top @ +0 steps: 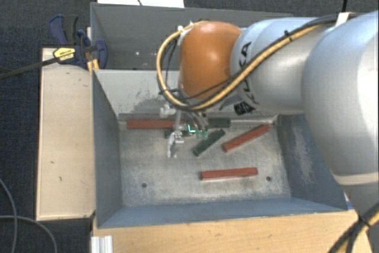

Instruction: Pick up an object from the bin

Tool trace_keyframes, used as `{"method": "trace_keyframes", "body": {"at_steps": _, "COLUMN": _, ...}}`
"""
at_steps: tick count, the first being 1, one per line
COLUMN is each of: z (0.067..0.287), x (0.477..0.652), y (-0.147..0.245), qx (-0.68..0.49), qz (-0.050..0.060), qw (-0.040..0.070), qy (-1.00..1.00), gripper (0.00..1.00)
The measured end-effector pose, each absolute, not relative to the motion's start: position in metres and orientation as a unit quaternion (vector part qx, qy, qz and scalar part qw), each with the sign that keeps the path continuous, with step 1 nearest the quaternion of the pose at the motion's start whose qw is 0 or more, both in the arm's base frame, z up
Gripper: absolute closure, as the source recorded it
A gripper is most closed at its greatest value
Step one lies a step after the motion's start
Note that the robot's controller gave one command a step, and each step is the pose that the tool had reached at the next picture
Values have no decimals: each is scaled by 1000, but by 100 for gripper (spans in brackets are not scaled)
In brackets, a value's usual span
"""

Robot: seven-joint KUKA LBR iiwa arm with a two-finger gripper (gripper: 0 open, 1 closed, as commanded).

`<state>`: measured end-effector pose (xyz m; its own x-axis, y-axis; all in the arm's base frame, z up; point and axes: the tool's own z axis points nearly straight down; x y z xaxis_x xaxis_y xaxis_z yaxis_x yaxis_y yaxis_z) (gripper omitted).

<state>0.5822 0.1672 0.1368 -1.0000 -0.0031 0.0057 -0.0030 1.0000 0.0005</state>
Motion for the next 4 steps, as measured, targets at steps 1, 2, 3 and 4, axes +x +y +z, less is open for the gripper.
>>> {"method": "trace_keyframes", "body": {"at_steps": 1, "z": 141, "x": 584, "y": 167, "qx": 0, "qz": -1, "qw": -1, "qy": -1000, "gripper": 0}}
{"method": "trace_keyframes", "body": {"at_steps": 2, "z": 105, "x": 574, "y": 113, "qx": -51, "qz": -1, "qw": -2, "qy": -999, "gripper": 0}}
{"method": "trace_keyframes", "body": {"at_steps": 3, "z": 75, "x": 578, "y": 104, "qx": 24, "qz": 0, "qw": -7, "qy": -1000, "gripper": 100}}
{"method": "trace_keyframes", "body": {"at_steps": 4, "z": 75, "x": 578, "y": 104, "qx": 23, "qz": 0, "qw": -7, "qy": -1000, "gripper": 100}}
